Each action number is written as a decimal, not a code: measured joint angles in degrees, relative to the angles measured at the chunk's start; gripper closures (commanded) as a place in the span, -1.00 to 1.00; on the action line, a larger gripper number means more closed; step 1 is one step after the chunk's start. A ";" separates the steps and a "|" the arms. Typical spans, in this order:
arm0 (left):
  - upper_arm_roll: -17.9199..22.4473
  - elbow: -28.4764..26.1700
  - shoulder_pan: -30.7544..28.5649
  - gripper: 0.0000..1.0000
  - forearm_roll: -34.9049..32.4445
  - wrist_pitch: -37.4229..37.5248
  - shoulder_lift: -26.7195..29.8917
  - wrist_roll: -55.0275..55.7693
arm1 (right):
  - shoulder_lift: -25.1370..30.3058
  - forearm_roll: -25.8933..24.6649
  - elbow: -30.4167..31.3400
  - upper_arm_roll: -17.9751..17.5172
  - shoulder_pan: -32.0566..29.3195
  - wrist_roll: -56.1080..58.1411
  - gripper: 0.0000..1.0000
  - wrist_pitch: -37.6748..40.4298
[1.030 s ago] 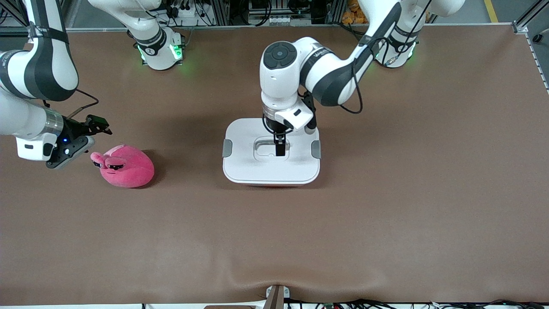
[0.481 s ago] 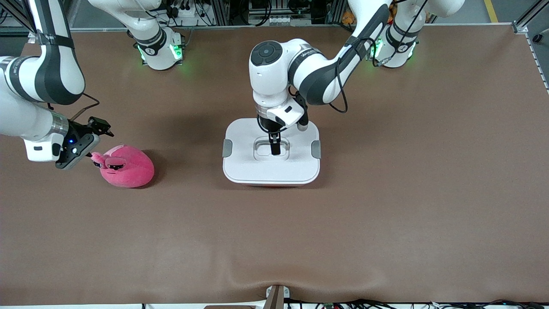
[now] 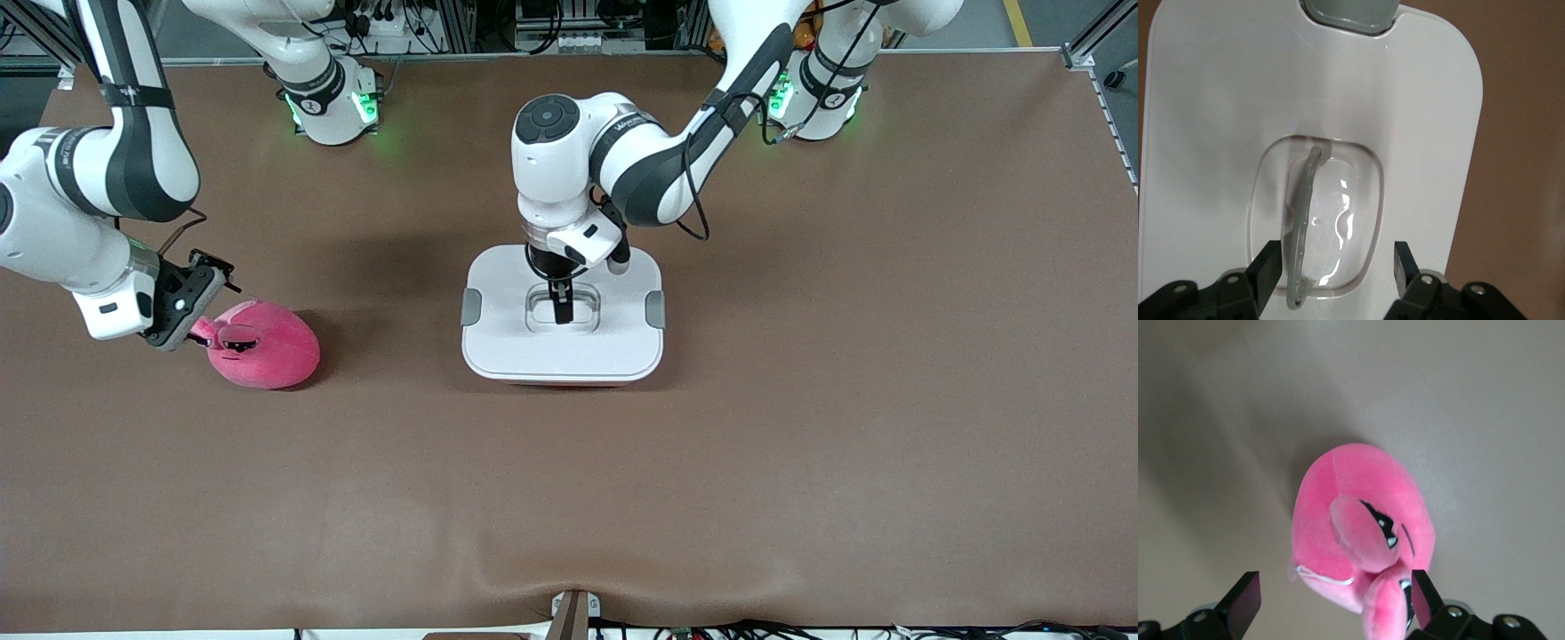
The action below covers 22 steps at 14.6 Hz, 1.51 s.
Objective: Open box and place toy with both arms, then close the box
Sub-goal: 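Lower the left gripper onto the lid handle while the right gripper reaches the toy, then close the left gripper on the handle while the right gripper grasps the toy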
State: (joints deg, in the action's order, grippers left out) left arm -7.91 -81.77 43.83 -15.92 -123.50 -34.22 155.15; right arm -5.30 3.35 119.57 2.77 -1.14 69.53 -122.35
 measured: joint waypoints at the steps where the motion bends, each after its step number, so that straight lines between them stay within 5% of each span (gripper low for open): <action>1: 0.00 0.01 0.04 -0.44 -0.01 -0.06 -0.09 0.00 | -0.01 0.00 0.38 -0.04 0.39 2.32 -1.00 -0.65; 19: -0.04 0.00 0.75 0.10 -0.04 -0.08 -0.47 -0.02 | -2.90 -0.17 3.15 0.37 2.19 18.27 -1.00 -10.30; 21: -0.05 -0.01 0.96 0.16 -0.05 -0.04 -0.53 -0.02 | -3.04 -0.17 3.34 0.41 1.95 20.09 -0.41 -11.06; 22: -0.05 -0.03 1.03 0.25 -0.05 -0.03 -0.55 -0.02 | -3.05 -0.17 3.35 0.41 1.94 20.98 0.05 -11.35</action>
State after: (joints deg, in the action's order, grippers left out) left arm -7.95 -81.81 44.86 -15.97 -123.52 -34.77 155.12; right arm -8.35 3.18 122.92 3.19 0.79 90.51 -133.70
